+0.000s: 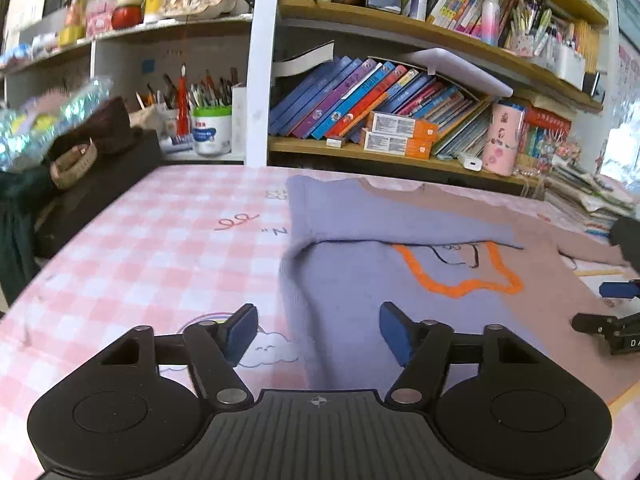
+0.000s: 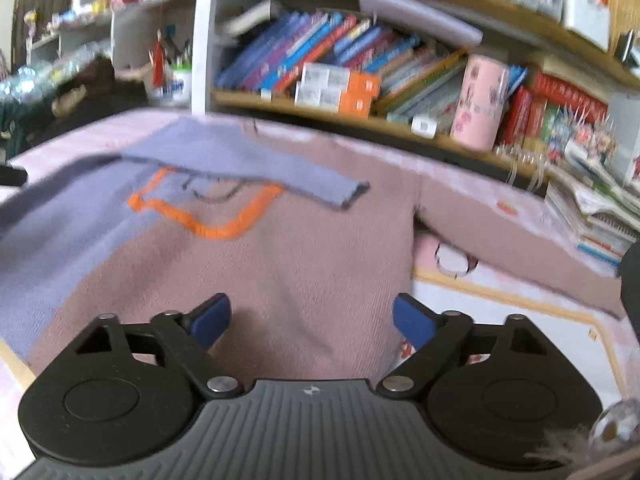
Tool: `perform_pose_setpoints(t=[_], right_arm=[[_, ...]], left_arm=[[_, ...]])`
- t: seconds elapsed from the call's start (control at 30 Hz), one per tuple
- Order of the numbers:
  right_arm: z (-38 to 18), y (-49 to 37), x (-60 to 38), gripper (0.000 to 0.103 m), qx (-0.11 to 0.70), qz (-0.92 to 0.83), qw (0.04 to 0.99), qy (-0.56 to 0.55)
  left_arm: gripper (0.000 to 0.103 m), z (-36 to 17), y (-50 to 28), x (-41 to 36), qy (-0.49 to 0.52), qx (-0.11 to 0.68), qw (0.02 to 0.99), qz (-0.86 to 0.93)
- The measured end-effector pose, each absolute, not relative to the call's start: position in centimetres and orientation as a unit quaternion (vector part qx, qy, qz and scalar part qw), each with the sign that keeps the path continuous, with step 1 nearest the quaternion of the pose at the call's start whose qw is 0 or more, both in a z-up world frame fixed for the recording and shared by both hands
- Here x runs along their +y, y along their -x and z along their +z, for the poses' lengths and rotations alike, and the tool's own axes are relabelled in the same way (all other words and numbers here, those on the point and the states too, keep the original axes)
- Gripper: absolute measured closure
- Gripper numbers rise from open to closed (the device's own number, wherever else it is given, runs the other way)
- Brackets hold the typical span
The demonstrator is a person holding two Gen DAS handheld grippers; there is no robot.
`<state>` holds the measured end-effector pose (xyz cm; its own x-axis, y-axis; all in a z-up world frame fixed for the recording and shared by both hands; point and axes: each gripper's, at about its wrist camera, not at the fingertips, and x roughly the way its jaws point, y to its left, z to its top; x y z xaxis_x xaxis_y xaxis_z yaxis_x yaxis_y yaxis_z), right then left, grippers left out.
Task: Fold clothes
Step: 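Lay the lavender sleeve across the sweater chest with the left gripper and release, then pinch the sweater hem with the left gripper while the right gripper pinches beside it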
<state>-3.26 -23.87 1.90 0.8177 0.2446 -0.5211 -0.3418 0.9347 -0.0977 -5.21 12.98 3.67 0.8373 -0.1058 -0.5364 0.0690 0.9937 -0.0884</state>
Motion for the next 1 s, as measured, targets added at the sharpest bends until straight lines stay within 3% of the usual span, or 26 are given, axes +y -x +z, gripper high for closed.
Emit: perform_pose_setpoints(t=[0.07,0.13,0.23,0.33,0.43,0.5,0.6,1.0], right_arm=[[2.2,3.5,-24.6,0.024,0.252,0.140,0.955,0.073],[2.4,3.3,-25.4,0.036,0.265,0.127,0.955,0.051],[2.4,3.7,-26.3,0.044,0.283,0.119,0.951,0.044],[2.4,4.5,-27.0,0.053,0.297,0.109,0.948,0.041],[2.1,4.8,-27.5,0.064,0.316,0.105,0.942,0.028],[2.0,4.6,-27.5,0.078,0.323,0.117,0.939,0.006],[2.1,4.1,-26.6,0.087,0.328,0.130,0.936,0.000],[2.4,3.9,-21.8,0.088,0.322,0.164,0.932,0.042]], left_arm=[[0.062,3.2,5.0,13.5,0.040,0.287,0.956,-0.045],[0.065,2.6,4.8,13.8,0.050,0.293,0.954,-0.050],[0.074,1.9,4.5,13.8,0.056,0.300,0.950,-0.062],[0.090,1.3,4.3,14.5,0.069,0.305,0.947,-0.074],[0.097,0.8,4.1,15.1,0.087,0.306,0.944,-0.087],[0.098,0.8,4.1,15.5,0.101,0.304,0.943,-0.097],[0.098,0.9,4.0,15.9,0.104,0.307,0.942,-0.090],[0.098,1.7,4.2,18.3,0.093,0.308,0.945,-0.055]])
